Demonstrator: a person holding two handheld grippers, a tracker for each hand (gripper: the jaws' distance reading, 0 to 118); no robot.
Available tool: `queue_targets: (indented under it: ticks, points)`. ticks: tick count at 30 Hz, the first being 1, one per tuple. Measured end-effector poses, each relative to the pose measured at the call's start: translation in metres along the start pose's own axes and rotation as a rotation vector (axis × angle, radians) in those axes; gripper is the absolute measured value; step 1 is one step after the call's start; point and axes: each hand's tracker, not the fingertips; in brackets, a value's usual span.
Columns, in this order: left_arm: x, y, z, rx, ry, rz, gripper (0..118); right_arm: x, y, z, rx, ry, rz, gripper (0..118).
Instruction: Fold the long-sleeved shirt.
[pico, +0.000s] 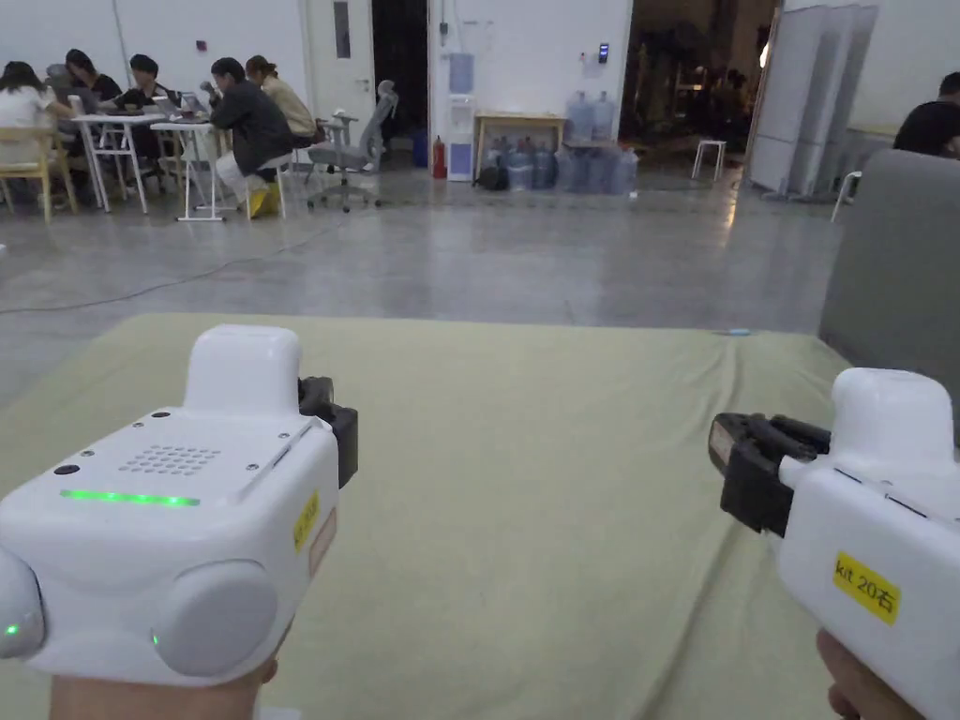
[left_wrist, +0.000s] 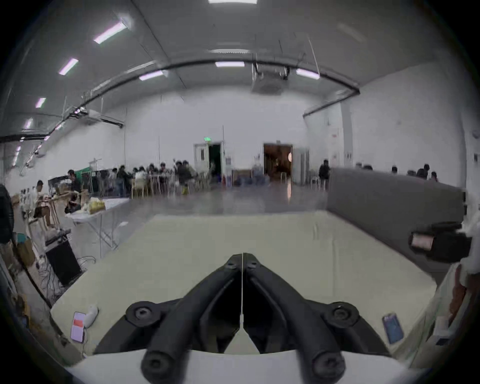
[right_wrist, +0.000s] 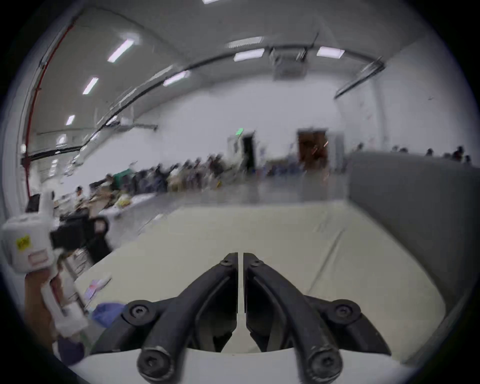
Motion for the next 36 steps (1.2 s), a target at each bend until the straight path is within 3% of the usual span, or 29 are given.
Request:
queue_targets:
  ticks: [6, 23, 24, 25, 26, 27, 29, 30, 33, 36]
  points:
    - [0.024, 0.033, 0.034, 0.072, 0.028, -0.014, 0, 0.008, 0.025, 0.037, 0.106, -0.108, 0.052, 2]
    - [0.032, 0.049, 0.071, 0.111, 0.007, 0.008, 0, 0.002, 0.035, 0.070, 0.171, -0.074, 0.085, 2]
    - [0.032, 0.049, 0.072, 0.114, 0.007, 0.005, 0, 0.001, 0.035, 0.070, 0.172, -0.075, 0.090, 14]
    - [0.032, 0.049, 0.072, 0.115, -0.002, 0.005, 25, 0.000, 0.036, 0.070, 0.172, -0.077, 0.094, 38]
    - [0.030, 0.050, 0.072, 0.115, -0.010, 0.008, 73, -0.001, 0.037, 0.069, 0.167, -0.065, 0.098, 70]
    - [0.029, 0.051, 0.071, 0.107, -0.009, 0.018, 117, -0.002, 0.039, 0.067, 0.161, -0.054, 0.096, 113]
    - [0.025, 0.053, 0.080, 0.131, -0.016, 0.036, 114, 0.000, 0.041, 0.064, 0.117, -0.039, 0.067, 118]
    - [0.023, 0.055, 0.084, 0.132, 0.012, 0.026, 114, 0.002, 0.042, 0.066, 0.146, -0.024, 0.014, 118]
    - [0.027, 0.048, 0.083, 0.148, 0.015, 0.031, 118, 0.000, 0.049, 0.059, 0.071, -0.186, -0.093, 118]
    - [0.031, 0.040, 0.076, 0.154, 0.016, 0.039, 118, 0.003, 0.051, 0.059, 0.044, -0.159, -0.073, 118]
